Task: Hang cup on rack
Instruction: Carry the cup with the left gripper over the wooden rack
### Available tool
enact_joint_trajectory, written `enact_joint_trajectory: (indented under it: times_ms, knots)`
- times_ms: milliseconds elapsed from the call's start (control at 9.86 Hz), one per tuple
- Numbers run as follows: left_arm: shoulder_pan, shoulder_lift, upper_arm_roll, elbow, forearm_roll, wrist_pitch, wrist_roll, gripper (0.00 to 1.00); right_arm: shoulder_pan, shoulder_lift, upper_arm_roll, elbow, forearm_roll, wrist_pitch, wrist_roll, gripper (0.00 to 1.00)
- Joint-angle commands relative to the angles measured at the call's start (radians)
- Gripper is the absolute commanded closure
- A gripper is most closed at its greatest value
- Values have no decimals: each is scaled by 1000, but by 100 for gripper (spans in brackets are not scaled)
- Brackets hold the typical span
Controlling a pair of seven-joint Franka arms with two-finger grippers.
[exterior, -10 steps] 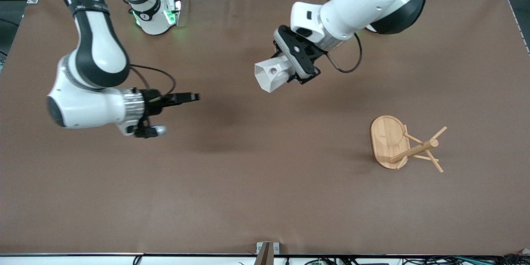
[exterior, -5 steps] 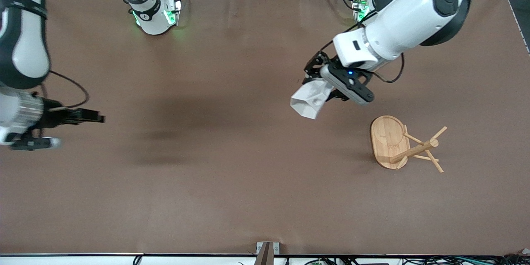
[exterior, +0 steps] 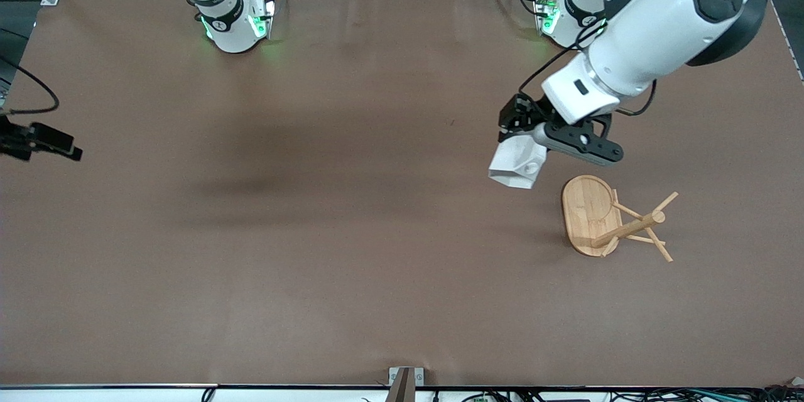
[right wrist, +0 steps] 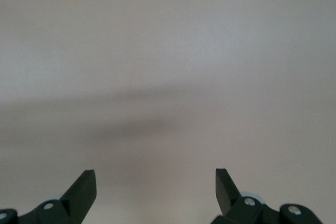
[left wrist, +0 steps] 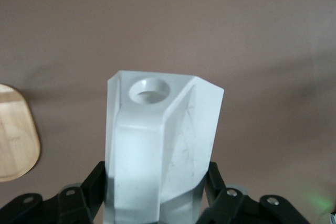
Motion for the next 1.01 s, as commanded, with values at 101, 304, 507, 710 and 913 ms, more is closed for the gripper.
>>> enact_joint_trajectory:
  times_ms: [101, 304, 507, 710, 913]
  knots:
    - [16, -7, 13, -136, 27, -1, 44, 100, -25, -107, 73, -27, -28, -41, 184, 0]
    - [16, -10, 40, -226, 39, 102, 124, 100, -32, -100, 62, 38, -47, -90, 175, 0]
    - [9, 7, 80, -263, 38, 165, 166, 100, -22, -100, 68, 42, -106, -90, 169, 0]
    - [2, 30, 94, -267, 36, 170, 164, 99, -19, -100, 71, 43, -109, -90, 131, 0]
    - [2, 28, 134, -291, 36, 170, 167, 100, -11, -100, 71, 42, -107, -90, 106, 0]
